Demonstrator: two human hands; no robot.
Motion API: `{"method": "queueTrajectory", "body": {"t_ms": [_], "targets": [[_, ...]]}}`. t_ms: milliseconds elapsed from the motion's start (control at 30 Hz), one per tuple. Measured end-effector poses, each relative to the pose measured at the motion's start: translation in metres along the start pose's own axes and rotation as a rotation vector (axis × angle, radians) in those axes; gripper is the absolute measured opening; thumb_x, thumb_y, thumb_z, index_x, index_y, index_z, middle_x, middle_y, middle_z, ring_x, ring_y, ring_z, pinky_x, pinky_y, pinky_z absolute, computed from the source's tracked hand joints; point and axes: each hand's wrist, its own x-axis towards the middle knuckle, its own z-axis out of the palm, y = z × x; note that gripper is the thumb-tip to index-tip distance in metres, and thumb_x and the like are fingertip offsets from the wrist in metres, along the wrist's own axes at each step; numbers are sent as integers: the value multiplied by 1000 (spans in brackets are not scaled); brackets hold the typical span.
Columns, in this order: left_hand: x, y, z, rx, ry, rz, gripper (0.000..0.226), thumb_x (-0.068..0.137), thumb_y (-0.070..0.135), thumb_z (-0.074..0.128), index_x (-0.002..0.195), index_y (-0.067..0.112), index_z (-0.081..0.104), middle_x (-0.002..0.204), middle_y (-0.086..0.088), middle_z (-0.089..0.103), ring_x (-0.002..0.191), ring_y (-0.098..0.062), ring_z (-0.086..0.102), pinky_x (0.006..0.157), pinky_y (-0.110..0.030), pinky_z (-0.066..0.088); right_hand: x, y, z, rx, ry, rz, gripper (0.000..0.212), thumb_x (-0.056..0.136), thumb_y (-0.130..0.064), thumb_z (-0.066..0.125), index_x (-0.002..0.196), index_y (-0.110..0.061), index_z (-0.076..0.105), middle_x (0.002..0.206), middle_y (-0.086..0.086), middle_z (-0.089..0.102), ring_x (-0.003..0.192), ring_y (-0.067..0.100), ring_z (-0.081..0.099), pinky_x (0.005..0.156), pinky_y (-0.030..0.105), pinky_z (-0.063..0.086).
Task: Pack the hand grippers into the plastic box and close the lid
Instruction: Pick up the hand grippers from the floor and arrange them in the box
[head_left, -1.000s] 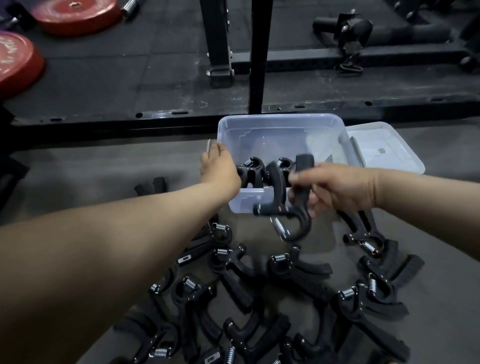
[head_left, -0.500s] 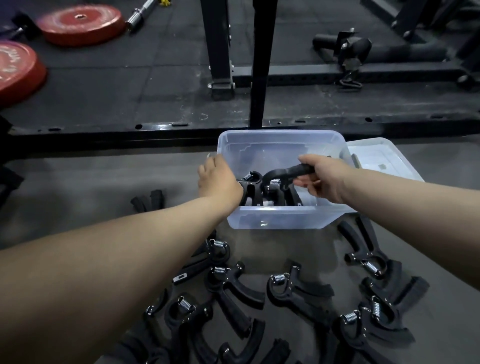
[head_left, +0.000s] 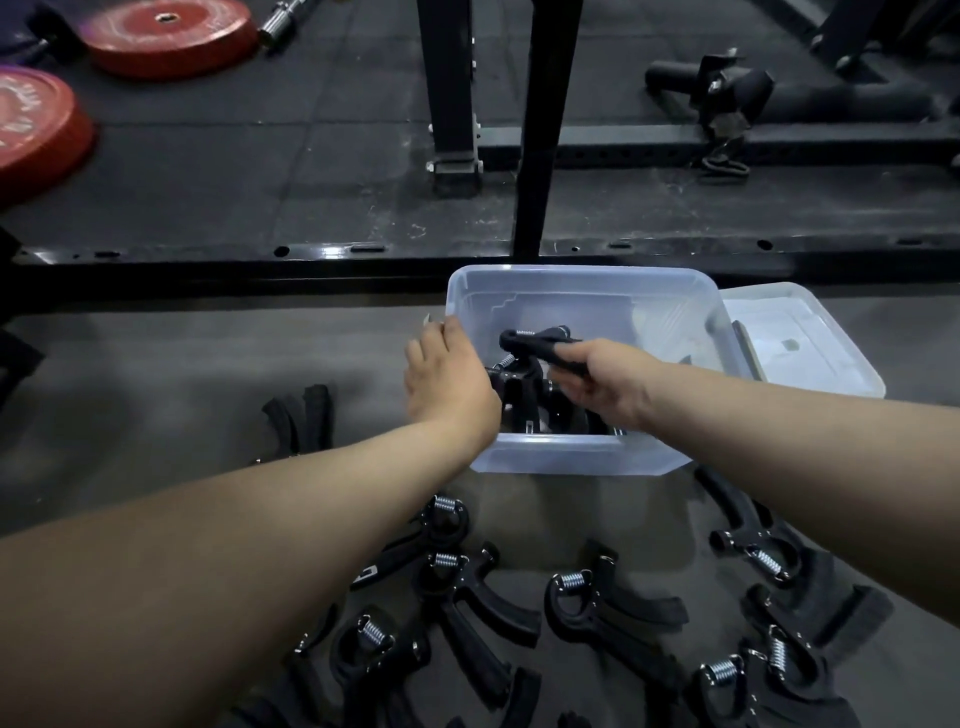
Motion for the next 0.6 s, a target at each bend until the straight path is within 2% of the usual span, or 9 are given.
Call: {"method": "queueTrajectory", "body": {"t_ms": [67, 133, 167, 233, 300, 400, 433, 500, 600], "targets": [[-1, 1, -1, -6, -4, 3, 90, 78, 11, 65, 152, 11, 14, 152, -7, 19, 129, -27, 26, 108, -33, 28, 7, 9, 3, -55, -25, 76, 22, 94, -8, 59, 116, -3, 59, 95, 11, 63, 68, 14, 64, 64, 25, 57], [-1, 1, -2, -8, -9, 4, 91, 77, 11, 65, 152, 11, 13, 151, -6, 19, 129, -27, 26, 108, -32, 27, 8, 15, 3, -121, -103, 173, 10, 95, -4, 56, 105, -2, 58, 100, 13, 61, 82, 19, 62, 85, 31, 55], [-1, 1, -2, -12, -8, 7, 90, 77, 11, 65, 151, 11, 13, 151, -6, 20, 128, -27, 26, 108, -32, 28, 7, 15, 3, -230, -145, 180, 6, 95, -3, 56, 101, -2, 59, 98, 13, 61, 82, 19, 62, 87, 31, 54], [-1, 0, -2, -22, 1, 13, 87, 78, 10, 62, 151, 12, 14, 150, -6, 21, 127, -26, 26, 107, -32, 29, 5, 14, 0, -570, -184, 130, 9, 91, -7, 62, 99, -3, 64, 95, 13, 68, 76, 18, 65, 77, 27, 54], [-1, -1, -1, -32, 5, 18, 84, 79, 10, 61, 150, 12, 15, 149, -5, 21, 126, -26, 26, 106, -32, 30, 2, 9, 0, -895, -149, 38, 17, 84, -11, 68, 98, -1, 68, 92, 16, 73, 72, 21, 67, 70, 29, 55], [-1, -2, -1, -40, 2, 20, 83, 81, 12, 62, 150, 12, 16, 150, -5, 20, 127, -26, 25, 106, -32, 30, 6, 2, 4, -1070, -11, -120, 11, 86, -5, 57, 89, -1, 66, 73, 17, 67, 70, 31, 70, 65, 37, 59], [0, -2, -1, -44, 2, 20, 83, 81, 13, 62, 150, 13, 16, 150, -5, 20, 127, -26, 25, 106, -33, 30, 10, 0, 5, -1169, 47, -210, 12, 87, -8, 55, 89, -2, 65, 75, 16, 65, 76, 34, 69, 65, 37, 56], [0, -2, 0, -47, 3, 17, 82, 81, 14, 61, 150, 13, 17, 149, -4, 21, 127, -26, 26, 106, -33, 30, 15, 1, 9, -1337, 132, -374, 19, 89, -20, 56, 99, -6, 61, 93, 14, 65, 90, 32, 62, 69, 32, 47], [1, -3, 2, -37, 11, 23, 83, 80, 15, 61, 150, 12, 16, 149, -5, 22, 126, -27, 26, 106, -33, 30, 16, 9, 20, -1427, 95, -481, 50, 85, -47, 62, 116, -8, 51, 116, 14, 57, 99, 30, 53, 78, 34, 44]]}}
